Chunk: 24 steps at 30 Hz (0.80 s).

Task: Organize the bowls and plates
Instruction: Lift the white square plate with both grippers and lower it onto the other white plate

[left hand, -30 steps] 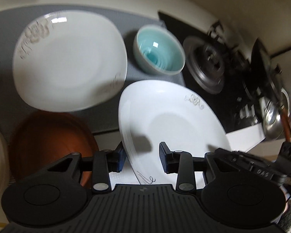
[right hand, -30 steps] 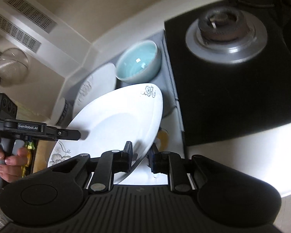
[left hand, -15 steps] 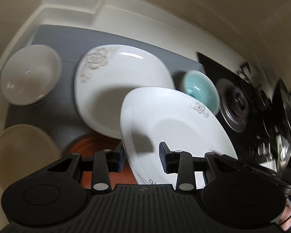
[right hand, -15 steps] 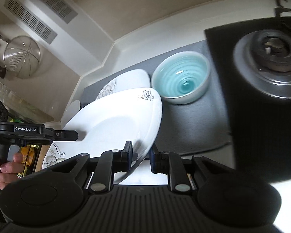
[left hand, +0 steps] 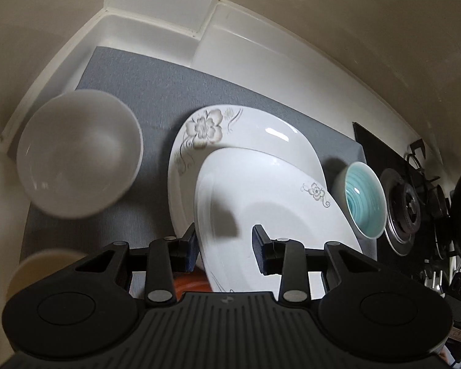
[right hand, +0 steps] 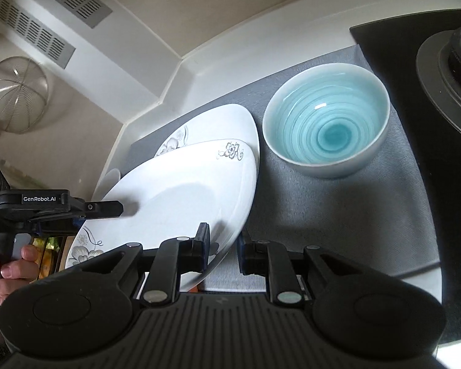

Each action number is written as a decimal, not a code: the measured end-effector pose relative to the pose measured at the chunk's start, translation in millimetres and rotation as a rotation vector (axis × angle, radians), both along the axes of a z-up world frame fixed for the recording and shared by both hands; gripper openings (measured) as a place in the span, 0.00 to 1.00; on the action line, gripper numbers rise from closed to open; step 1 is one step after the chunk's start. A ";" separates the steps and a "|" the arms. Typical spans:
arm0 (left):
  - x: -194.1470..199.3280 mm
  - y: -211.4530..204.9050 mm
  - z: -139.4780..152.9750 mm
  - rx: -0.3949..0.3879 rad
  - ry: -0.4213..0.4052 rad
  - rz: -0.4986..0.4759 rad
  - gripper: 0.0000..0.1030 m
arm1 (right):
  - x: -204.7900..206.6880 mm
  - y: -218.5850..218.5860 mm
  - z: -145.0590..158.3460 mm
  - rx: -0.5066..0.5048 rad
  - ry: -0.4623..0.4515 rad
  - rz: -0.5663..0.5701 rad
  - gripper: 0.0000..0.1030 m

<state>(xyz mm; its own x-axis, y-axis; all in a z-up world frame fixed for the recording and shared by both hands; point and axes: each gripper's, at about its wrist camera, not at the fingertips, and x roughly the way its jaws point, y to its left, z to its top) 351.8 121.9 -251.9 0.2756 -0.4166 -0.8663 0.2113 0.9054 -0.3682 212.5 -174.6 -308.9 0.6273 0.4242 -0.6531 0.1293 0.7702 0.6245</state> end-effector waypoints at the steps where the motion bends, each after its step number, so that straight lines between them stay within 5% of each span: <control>1: 2.6 -1.5 -3.3 0.003 0.007 0.007 0.36 | 2.8 0.6 -0.3 -0.006 0.001 -0.005 0.19; 17: 37.3 -5.3 -36.7 0.038 0.035 0.025 0.36 | 39.4 15.6 -5.7 -0.109 0.037 -0.074 0.18; 24: 44.5 -1.2 -44.6 -0.012 0.059 0.041 0.36 | 39.7 16.8 -9.4 -0.124 0.037 -0.130 0.16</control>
